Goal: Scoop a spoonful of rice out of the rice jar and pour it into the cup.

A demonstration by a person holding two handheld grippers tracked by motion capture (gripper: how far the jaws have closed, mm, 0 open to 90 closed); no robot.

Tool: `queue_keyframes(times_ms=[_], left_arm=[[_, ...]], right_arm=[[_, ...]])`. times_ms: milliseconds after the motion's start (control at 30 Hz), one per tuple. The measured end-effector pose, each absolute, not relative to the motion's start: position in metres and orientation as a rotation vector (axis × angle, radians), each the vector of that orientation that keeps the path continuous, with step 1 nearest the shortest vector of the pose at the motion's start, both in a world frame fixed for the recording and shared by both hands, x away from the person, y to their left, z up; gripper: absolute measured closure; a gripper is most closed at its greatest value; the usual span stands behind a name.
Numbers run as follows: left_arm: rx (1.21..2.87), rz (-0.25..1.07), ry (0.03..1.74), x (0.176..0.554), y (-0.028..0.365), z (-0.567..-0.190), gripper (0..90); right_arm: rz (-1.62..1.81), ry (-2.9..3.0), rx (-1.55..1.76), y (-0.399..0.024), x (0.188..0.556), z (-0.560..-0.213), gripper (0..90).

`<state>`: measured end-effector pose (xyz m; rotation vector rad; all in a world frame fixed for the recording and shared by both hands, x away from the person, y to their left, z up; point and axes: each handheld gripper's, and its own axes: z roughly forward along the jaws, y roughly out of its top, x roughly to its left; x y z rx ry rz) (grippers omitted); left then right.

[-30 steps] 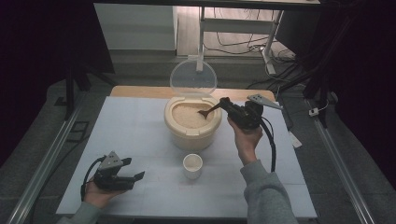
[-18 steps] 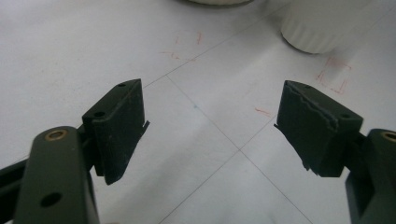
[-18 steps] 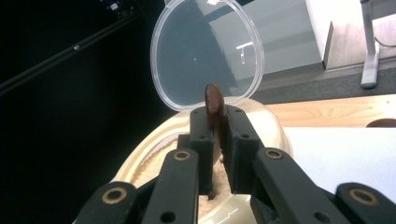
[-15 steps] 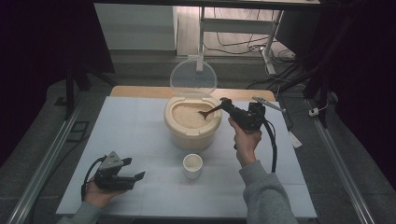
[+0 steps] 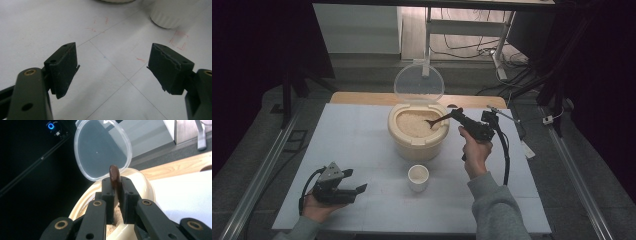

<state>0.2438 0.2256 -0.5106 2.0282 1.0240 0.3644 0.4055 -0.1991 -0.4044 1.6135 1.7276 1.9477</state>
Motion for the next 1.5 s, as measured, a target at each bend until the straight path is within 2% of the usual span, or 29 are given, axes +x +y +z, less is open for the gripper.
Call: queue_keyframes(times_ms=[833,1500], left_arm=[[2.029,0.368,1.020,0.243,0.226,-0.510,23.4],[2.033,0.371,1.018,0.244,0.226,-0.511,23.4]], right_arm=[[2.070,1.588,1.901,-0.219,0.411,-0.412,83.9],[2.157,1.513,1.934,-0.231,0.410,-0.407,83.9]])
